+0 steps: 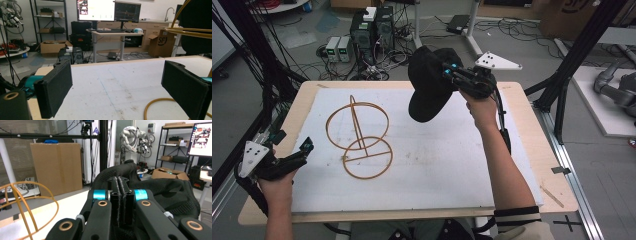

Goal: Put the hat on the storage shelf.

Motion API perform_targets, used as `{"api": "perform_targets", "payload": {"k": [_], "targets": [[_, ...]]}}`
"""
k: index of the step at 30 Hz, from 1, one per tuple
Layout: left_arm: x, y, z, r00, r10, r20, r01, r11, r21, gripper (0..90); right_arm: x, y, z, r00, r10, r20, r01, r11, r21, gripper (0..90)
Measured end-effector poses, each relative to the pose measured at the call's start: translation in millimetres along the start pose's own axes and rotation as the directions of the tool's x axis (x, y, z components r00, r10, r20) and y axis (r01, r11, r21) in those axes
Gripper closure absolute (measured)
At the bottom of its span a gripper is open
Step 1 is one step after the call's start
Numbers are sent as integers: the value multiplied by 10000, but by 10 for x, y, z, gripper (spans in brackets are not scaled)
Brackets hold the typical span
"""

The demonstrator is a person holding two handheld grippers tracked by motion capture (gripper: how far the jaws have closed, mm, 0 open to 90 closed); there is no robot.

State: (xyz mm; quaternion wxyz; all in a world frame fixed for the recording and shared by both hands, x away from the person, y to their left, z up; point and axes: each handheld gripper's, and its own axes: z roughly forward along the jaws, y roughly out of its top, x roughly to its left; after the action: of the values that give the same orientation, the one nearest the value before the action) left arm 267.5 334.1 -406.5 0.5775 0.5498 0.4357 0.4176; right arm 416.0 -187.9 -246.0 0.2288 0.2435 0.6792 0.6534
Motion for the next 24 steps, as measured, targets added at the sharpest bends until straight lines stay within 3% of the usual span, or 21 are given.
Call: {"api": "perform_targets", "payload": {"k": [14, 24], "targets": [[41, -16, -24, 9998, -123, -182, 123, 9999, -18, 102, 225, 438, 133, 9996, -277, 23, 278, 9976, -640, 892], [42, -10, -26, 9997, -165, -185, 164, 9998, -68, 102, 353, 663, 225, 9989, -473, 64, 477, 9961, -738, 893]]}}
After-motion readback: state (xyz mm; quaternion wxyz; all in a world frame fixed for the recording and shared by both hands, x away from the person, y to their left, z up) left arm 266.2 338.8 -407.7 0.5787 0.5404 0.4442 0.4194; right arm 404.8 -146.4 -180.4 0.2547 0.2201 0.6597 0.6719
